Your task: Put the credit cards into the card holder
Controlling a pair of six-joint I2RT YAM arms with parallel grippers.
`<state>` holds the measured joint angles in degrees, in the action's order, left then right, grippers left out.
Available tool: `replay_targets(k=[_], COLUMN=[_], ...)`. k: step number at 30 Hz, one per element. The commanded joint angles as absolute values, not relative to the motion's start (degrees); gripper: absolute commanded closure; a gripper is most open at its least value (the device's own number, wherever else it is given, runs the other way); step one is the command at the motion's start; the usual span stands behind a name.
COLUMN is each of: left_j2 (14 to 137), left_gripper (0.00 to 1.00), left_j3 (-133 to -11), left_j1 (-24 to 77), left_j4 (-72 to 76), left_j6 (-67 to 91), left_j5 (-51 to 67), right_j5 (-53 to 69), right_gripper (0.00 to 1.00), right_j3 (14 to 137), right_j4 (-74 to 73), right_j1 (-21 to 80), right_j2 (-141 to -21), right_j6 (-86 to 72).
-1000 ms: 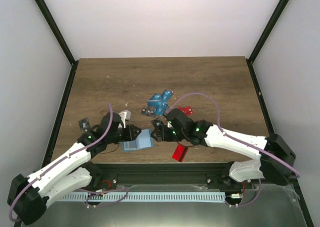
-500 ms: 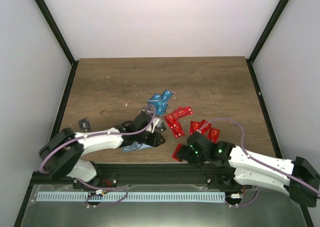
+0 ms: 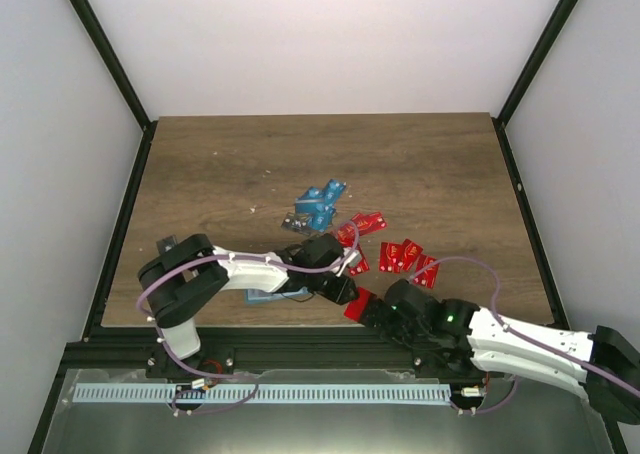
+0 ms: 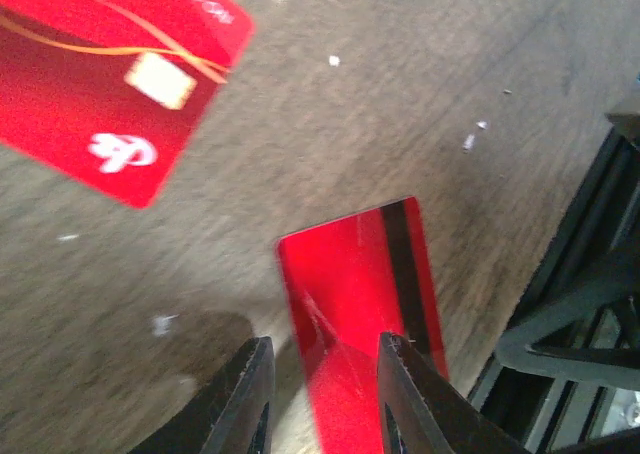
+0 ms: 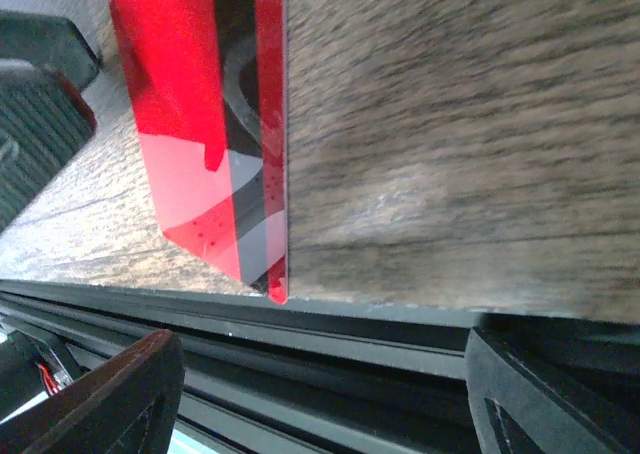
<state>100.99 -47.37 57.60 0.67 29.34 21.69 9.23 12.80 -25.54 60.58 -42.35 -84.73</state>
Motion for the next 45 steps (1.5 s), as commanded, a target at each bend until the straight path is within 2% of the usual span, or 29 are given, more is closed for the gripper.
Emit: replay_targets(k=[1, 5, 8, 13, 17, 21, 26, 31, 37, 39, 45], left_j2=[104.2, 106.3, 106.6, 106.4, 105.2, 103.3, 96.9, 86.5, 72.5, 68.1, 57.2], left_gripper=[0.69, 0.70, 0.70, 0.70, 0.70, 0.71, 0.73, 0.69, 0.66, 0.65, 0.66], left_j3=[-48.7, -48.9, -48.5, -47.8, -45.6, -43.3, -42.2, -42.8, -41.6, -40.7, -37.3], left_j1=[60.4, 62.6, 63.7, 65.0, 65.2, 65.4, 65.3, 64.1, 59.1, 56.1, 46.2], left_j4=[2.0, 3.6, 5.1, 5.8, 8.5, 9.8, 8.4, 1.8, -10.5, -14.8, -25.2], left_j6=[28.4, 29.8, 31.2, 32.8, 35.1, 36.5, 37.0, 35.9, 34.3, 34.4, 35.6], left_j5=[23.0, 24.2, 24.9, 24.4, 26.2, 27.2, 24.7, 16.9, 4.6, 1.1, -6.6], right_j5=[5.8, 4.6, 3.4, 2.6, 1.1, 0.6, 1.3, 0.1, -2.2, 1.5, 24.5], right_gripper=[0.22, 0.25, 0.30, 0.51, 0.62, 0.81, 0.99, 0.99, 0.99, 0.99, 0.99], right_j3=[9.8, 7.1, 6.0, 4.4, 4.2, 4.1, 5.1, 8.6, 17.0, 19.5, 25.1], right_j4=[-19.1, -13.5, -12.6, -13.0, -15.4, -16.6, -17.8, -16.7, -9.8, -6.0, 12.7], right_j1=[61.0, 61.1, 61.1, 61.1, 61.1, 61.1, 61.1, 61.1, 59.8, 56.8, 47.7], right_j2=[-41.0, -39.7, -39.2, -36.8, -33.7, -31.0, -30.4, -31.5, -36.2, -39.4, -57.8], right_j6=[-88.9, -89.8, -90.4, -91.4, -92.1, -92.3, -91.7, -86.6, -68.9, -63.7, -53.1])
